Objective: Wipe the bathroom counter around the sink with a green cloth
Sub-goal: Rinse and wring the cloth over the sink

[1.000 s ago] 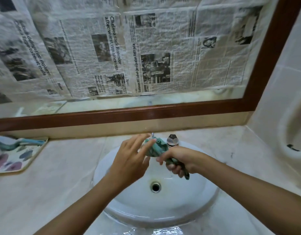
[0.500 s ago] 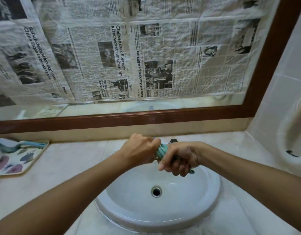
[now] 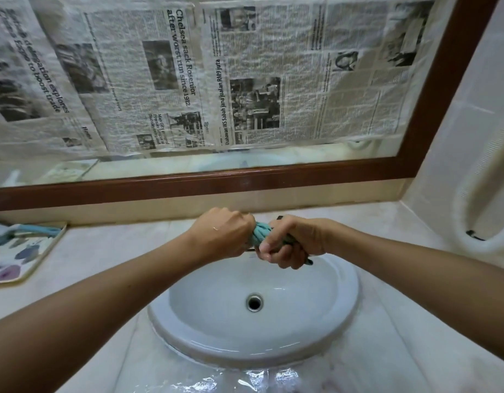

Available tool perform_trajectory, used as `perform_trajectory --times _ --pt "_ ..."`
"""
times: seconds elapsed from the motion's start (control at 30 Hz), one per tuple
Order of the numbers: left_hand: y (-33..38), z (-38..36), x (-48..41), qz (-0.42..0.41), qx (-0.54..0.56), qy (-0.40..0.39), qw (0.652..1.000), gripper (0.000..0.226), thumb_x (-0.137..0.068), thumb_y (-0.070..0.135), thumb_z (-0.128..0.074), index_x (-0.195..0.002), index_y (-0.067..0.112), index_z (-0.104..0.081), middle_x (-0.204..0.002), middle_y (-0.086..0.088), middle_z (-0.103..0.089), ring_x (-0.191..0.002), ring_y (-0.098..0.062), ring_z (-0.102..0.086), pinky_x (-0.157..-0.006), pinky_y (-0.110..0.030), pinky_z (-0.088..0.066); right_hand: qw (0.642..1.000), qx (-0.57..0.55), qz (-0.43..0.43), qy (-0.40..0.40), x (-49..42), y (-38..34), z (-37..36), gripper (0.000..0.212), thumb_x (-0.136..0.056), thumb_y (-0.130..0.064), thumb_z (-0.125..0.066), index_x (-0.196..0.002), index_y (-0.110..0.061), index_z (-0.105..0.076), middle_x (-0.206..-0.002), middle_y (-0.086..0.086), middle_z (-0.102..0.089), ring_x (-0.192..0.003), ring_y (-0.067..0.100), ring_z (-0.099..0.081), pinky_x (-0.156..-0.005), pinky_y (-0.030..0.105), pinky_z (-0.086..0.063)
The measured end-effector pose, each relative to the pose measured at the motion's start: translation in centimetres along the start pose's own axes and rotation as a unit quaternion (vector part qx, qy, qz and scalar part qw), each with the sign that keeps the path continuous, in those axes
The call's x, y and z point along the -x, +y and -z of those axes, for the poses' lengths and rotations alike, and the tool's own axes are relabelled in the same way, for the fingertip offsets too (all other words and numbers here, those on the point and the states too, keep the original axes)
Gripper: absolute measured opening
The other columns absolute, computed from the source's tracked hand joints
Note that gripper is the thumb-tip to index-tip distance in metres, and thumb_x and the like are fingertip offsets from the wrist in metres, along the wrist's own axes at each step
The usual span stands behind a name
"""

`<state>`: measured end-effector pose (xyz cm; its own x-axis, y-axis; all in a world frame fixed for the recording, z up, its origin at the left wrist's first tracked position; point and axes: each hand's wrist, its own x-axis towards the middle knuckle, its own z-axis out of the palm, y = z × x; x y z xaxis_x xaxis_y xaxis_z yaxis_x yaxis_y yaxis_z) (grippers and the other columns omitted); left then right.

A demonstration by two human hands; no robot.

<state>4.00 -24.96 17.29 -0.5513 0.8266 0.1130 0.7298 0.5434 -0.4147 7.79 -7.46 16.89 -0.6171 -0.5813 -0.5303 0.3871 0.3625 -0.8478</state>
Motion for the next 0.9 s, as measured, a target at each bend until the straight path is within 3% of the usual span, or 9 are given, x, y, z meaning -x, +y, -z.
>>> perform_trajectory --times 0.1,0.2,0.27,0.37,0.47,0.53,0.6,0.73,0.9 --pt "0.8 -0.1 0.2 0.04 0.013 -0.022 0.999 0.021 -0.09 0.033 -0.052 -0.1 0.017 -0.06 -0.094 -0.006 -0.068 -0.07 -0.031 -0.059 -0.058 -0.03 -0.036 0.97 0.173 -0.023 0.167 -1.3 0.1 -1.2 0.028 -0.074 -0.015 -0.074 -0.062 -0.017 -0.048 -0.048 0.0 -0.043 -0.04 0.015 -0.036 -0.04 0.022 -0.03" --pt "2.4 -1.9 0.8 0.112 0.086 -0.051 0.989 0.014 -0.087 0.024 -0.05 -0.094 0.014 -0.056 -0.095 -0.011 -0.064 -0.067 -0.028 -0.047 -0.057 -0.03 -0.035 0.831 0.435 -0.022 0.345 -2.7 0.9 -2.6 0.017 -0.074 -0.016 -0.067 -0.077 -0.017 -0.05 -0.067 0.001 -0.054 -0.062 0.022 -0.056 -0.049 0.028 -0.043" --pt "3.8 -3.3 1.4 0.155 0.184 -0.077 0.968 0.008 -0.085 0.02 -0.05 -0.08 0.014 -0.05 -0.09 -0.013 -0.062 -0.066 -0.025 -0.046 -0.051 -0.027 -0.033 0.784 0.507 0.01 0.358 -2.9 2.0 -3.2 0.01 -0.074 -0.011 -0.057 -0.078 -0.019 -0.053 -0.068 -0.002 -0.048 -0.066 0.022 -0.052 -0.049 0.025 -0.036" --pt "5.7 -5.5 1.9 0.203 0.343 -0.112 0.91 0.025 -0.083 0.012 -0.053 -0.061 0.015 -0.042 -0.071 -0.011 -0.057 -0.064 -0.025 -0.05 -0.043 -0.027 -0.027 0.714 0.609 0.026 0.344 -3.4 3.8 -3.4 0.028 -0.076 -0.012 -0.056 -0.103 -0.02 -0.059 -0.071 -0.003 -0.044 -0.074 0.027 -0.052 -0.057 0.029 -0.037" --pt "6.8 -7.5 2.1 0.282 0.502 -0.116 0.81 0.02 -0.078 0.008 -0.059 -0.06 0.007 -0.051 -0.057 -0.006 -0.05 -0.052 -0.02 -0.044 -0.043 -0.025 -0.028 0.657 0.67 0.055 0.341 -4.7 4.9 -3.3 0.034 -0.078 -0.015 -0.056 -0.112 -0.018 -0.056 -0.089 0.009 -0.062 -0.082 0.034 -0.061 -0.06 0.032 -0.037" --pt "7.2 -8.1 2.2 0.32 0.575 -0.123 0.743 0.014 -0.074 0.005 -0.06 -0.062 0.006 -0.053 -0.052 -0.005 -0.044 -0.047 -0.018 -0.037 -0.043 -0.023 -0.026 0.637 0.69 0.076 0.335 -5.3 5.4 -2.8 0.031 -0.08 -0.016 -0.056 -0.11 -0.017 -0.055 -0.094 0.011 -0.066 -0.082 0.036 -0.063 -0.059 0.032 -0.036" --pt "7.2 -8.2 2.3 0.328 0.619 -0.139 0.7 0.016 -0.074 0.003 -0.059 -0.062 0.009 -0.051 -0.05 -0.004 -0.04 -0.042 -0.016 -0.031 -0.041 -0.02 -0.022 0.617 0.702 0.101 0.34 -5.8 5.8 -2.4 0.028 -0.079 -0.017 -0.058 -0.107 -0.015 -0.056 -0.089 0.013 -0.068 -0.076 0.037 -0.064 -0.057 0.032 -0.035" --pt "6.6 -8.2 2.5 0.314 0.685 -0.181 0.632 0.026 -0.076 0.0 -0.06 -0.061 0.012 -0.043 -0.046 -0.003 -0.033 -0.038 -0.014 -0.024 -0.043 -0.02 -0.018 0.61 0.709 0.127 0.331 -6.3 6.0 -2.1 0.038 -0.044 -0.018 -0.081 -0.074 -0.014 -0.059 -0.043 0.006 -0.053 -0.029 0.026 -0.047 -0.041 0.019 -0.029" --pt "5.5 -8.5 2.9 0.284 0.724 -0.236 0.583 0.031 -0.078 0.002 -0.06 -0.06 0.016 -0.038 -0.047 -0.001 -0.03 -0.038 -0.012 -0.022 -0.038 -0.018 -0.017 0.624 0.694 0.141 0.33 -6.9 6.2 -1.9 0.04 -0.042 -0.021 -0.081 -0.073 -0.016 -0.057 -0.037 0.002 -0.046 -0.024 0.022 -0.039 -0.046 0.011 -0.017"
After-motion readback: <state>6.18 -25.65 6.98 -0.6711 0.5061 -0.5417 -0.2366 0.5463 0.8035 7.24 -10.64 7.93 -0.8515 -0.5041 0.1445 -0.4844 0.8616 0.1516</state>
